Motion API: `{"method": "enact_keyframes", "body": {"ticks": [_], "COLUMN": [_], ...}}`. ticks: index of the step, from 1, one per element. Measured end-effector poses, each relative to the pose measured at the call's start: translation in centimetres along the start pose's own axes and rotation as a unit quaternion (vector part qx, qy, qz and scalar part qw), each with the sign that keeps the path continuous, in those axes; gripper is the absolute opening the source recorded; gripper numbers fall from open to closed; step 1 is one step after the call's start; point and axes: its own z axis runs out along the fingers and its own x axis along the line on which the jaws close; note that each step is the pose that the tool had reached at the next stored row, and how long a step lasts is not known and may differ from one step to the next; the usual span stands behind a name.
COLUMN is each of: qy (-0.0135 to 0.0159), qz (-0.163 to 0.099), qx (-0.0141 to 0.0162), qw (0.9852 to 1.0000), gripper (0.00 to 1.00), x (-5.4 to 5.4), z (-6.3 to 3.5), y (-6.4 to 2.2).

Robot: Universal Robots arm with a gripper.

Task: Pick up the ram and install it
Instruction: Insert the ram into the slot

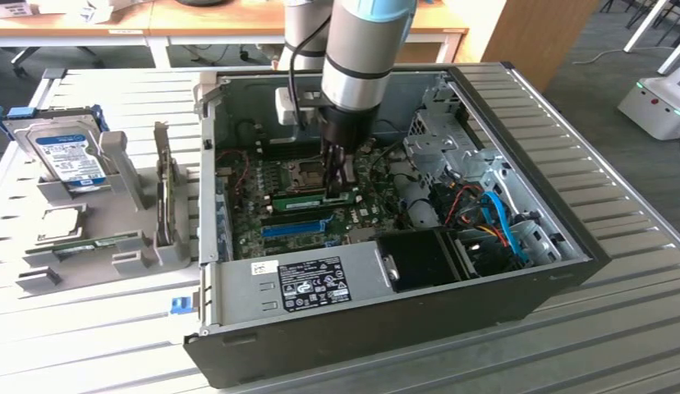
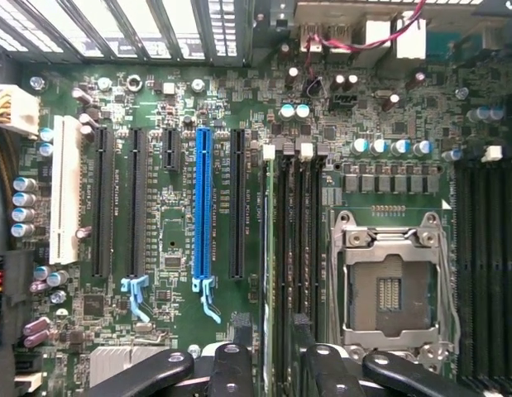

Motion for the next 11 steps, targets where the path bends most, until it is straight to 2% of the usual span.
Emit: {"method": "enact_keyframes", "body": {"ticks": [11], "qy": [-0.0003], "qz": [0.0], "qx": [0.0], "qw": [1.0], "gripper": [0.31], "x": [-0.1], "z": [-2.92], "y": [0.11]}}
